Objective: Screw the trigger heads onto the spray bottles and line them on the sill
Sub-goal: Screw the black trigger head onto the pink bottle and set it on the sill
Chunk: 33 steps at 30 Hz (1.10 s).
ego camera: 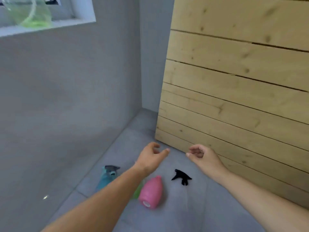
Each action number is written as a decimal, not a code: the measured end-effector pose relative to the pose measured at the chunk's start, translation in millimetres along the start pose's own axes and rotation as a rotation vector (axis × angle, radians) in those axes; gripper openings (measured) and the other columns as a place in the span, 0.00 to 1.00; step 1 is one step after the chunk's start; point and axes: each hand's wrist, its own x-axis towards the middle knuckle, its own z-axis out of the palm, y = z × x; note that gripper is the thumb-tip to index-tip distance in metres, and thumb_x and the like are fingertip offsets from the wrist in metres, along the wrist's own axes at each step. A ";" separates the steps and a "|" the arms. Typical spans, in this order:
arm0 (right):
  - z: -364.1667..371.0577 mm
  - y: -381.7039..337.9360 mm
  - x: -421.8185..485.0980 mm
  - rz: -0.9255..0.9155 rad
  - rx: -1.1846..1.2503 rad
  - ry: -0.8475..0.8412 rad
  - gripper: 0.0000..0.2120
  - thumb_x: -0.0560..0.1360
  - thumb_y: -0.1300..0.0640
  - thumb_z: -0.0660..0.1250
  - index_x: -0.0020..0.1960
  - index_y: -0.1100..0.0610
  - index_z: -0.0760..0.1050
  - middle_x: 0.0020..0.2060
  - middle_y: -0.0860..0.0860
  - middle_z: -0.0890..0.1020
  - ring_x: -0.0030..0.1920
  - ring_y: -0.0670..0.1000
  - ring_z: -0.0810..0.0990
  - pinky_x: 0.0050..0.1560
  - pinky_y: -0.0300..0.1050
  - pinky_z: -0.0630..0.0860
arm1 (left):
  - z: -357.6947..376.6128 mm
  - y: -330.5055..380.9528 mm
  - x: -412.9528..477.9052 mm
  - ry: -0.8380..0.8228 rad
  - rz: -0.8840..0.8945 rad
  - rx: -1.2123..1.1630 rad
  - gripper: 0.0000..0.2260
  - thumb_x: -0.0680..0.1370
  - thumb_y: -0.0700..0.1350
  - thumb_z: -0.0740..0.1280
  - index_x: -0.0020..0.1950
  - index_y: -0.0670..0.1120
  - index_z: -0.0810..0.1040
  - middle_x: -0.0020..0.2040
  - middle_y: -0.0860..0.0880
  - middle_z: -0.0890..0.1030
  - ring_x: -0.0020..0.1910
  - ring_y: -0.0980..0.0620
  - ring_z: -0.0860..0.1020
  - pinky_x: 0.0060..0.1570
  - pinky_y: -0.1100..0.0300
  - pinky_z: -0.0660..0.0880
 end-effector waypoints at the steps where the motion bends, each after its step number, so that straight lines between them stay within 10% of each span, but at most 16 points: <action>1: 3.1 20.9 2.7 0.044 -0.010 -0.006 0.09 0.73 0.55 0.73 0.53 0.55 0.80 0.46 0.48 0.83 0.45 0.49 0.80 0.42 0.31 0.73 | 16.4 -11.7 6.1 -0.032 -0.039 0.015 0.26 0.80 0.56 0.69 0.72 0.44 0.72 0.61 0.46 0.78 0.55 0.49 0.79 0.53 0.59 0.75; 10: 55.7 153.6 27.0 0.336 -0.041 -0.036 0.16 0.71 0.52 0.75 0.56 0.57 0.80 0.52 0.54 0.83 0.50 0.52 0.81 0.54 0.44 0.75 | 85.0 -101.4 40.5 -0.077 -0.200 0.337 0.32 0.78 0.56 0.70 0.77 0.44 0.67 0.75 0.41 0.68 0.73 0.42 0.72 0.71 0.53 0.68; 20: 112.1 194.3 66.7 0.359 -0.289 0.035 0.26 0.62 0.32 0.68 0.55 0.44 0.82 0.51 0.55 0.82 0.59 0.61 0.77 0.55 0.48 0.76 | 100.0 -152.8 51.7 -0.025 -0.142 0.662 0.18 0.82 0.51 0.63 0.70 0.46 0.71 0.67 0.41 0.75 0.67 0.38 0.74 0.64 0.46 0.74; 26: 117.8 205.1 75.4 0.417 -0.380 0.030 0.26 0.68 0.40 0.73 0.63 0.48 0.78 0.59 0.58 0.77 0.64 0.63 0.71 0.60 0.51 0.73 | 108.9 -157.9 51.6 -0.096 -0.138 0.617 0.30 0.76 0.51 0.70 0.77 0.48 0.67 0.72 0.43 0.73 0.72 0.40 0.69 0.68 0.44 0.72; 33: 118.7 209.9 74.9 0.441 -0.264 0.057 0.14 0.66 0.50 0.77 0.48 0.51 0.76 0.54 0.58 0.76 0.46 0.57 0.82 0.44 0.46 0.78 | 122.2 -166.8 49.0 -0.130 -0.229 0.562 0.36 0.71 0.58 0.75 0.74 0.46 0.67 0.67 0.43 0.75 0.67 0.39 0.74 0.64 0.48 0.73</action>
